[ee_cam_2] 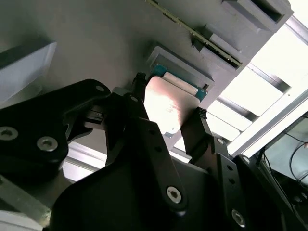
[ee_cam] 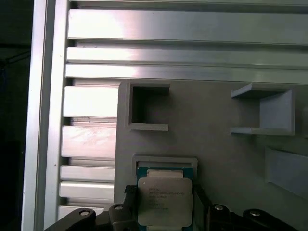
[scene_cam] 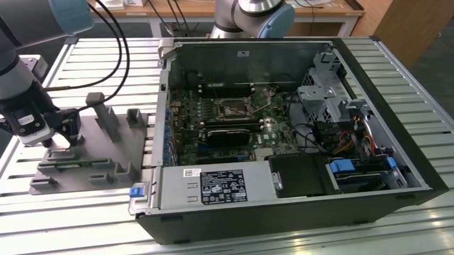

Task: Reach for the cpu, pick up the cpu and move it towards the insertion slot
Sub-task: 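Pick up the cpu and move it towards the insertion slot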

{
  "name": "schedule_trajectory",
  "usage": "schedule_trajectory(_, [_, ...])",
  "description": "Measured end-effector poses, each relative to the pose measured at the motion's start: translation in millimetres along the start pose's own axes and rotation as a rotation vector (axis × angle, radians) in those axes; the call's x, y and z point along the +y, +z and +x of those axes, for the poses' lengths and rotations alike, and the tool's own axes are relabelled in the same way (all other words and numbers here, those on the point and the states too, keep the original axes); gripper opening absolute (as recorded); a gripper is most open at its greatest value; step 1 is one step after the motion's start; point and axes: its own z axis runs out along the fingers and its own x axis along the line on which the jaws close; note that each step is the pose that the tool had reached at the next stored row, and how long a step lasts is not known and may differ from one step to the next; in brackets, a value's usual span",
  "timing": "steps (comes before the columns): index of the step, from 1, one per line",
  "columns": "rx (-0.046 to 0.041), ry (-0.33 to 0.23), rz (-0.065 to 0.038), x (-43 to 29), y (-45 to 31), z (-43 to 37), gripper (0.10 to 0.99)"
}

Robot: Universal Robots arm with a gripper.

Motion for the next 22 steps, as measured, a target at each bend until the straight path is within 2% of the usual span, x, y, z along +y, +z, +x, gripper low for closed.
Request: schedule_trajectory(22, [0.0002, 0.000, 0.000, 0.9, -21.7, 0.4, 0.545])
